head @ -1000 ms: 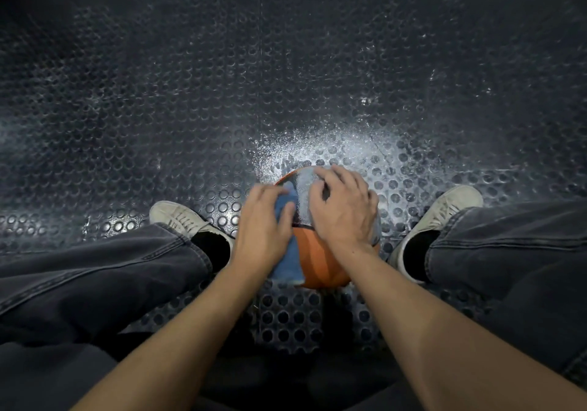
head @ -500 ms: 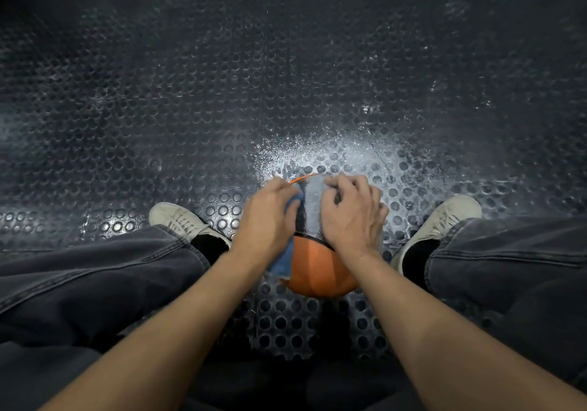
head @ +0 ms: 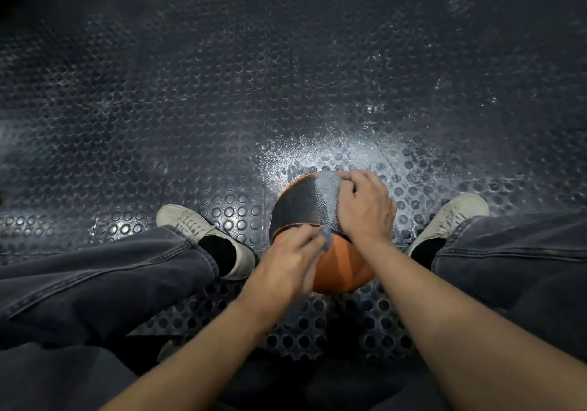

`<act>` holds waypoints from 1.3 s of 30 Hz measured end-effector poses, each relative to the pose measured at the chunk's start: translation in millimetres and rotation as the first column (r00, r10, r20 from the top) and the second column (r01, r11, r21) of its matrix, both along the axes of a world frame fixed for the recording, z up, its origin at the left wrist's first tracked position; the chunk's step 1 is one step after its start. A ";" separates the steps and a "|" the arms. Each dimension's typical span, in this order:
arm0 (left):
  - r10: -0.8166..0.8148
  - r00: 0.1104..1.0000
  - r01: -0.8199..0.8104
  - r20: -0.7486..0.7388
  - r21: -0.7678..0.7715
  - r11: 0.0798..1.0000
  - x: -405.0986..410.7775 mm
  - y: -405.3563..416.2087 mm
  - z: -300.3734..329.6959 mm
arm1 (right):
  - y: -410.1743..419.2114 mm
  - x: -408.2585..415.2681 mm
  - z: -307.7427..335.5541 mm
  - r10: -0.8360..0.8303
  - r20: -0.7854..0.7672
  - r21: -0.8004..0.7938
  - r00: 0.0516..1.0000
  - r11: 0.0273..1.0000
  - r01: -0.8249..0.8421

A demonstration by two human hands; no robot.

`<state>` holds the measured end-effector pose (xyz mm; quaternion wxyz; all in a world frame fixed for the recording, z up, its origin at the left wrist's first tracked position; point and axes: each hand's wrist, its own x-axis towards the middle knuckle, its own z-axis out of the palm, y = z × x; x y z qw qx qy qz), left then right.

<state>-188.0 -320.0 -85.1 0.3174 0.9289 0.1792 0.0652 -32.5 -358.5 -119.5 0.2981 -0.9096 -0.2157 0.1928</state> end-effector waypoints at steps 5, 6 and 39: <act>0.303 0.953 -0.303 0.016 0.066 0.951 41.6 45.2 -3.6 | -5.2 -9.7 -2.1 0.023 0.023 0.014 0.999 1.000 -0.023; 0.303 0.953 -0.303 0.010 0.073 0.950 42.7 47.7 -3.8 | -5.1 -12.0 -1.9 0.010 0.030 0.003 0.999 1.000 -0.010; 0.182 0.982 -0.177 -0.048 0.093 0.980 47.6 44.9 -2.6 | -6.7 2.8 7.5 -0.123 -0.146 -0.040 0.982 0.992 0.119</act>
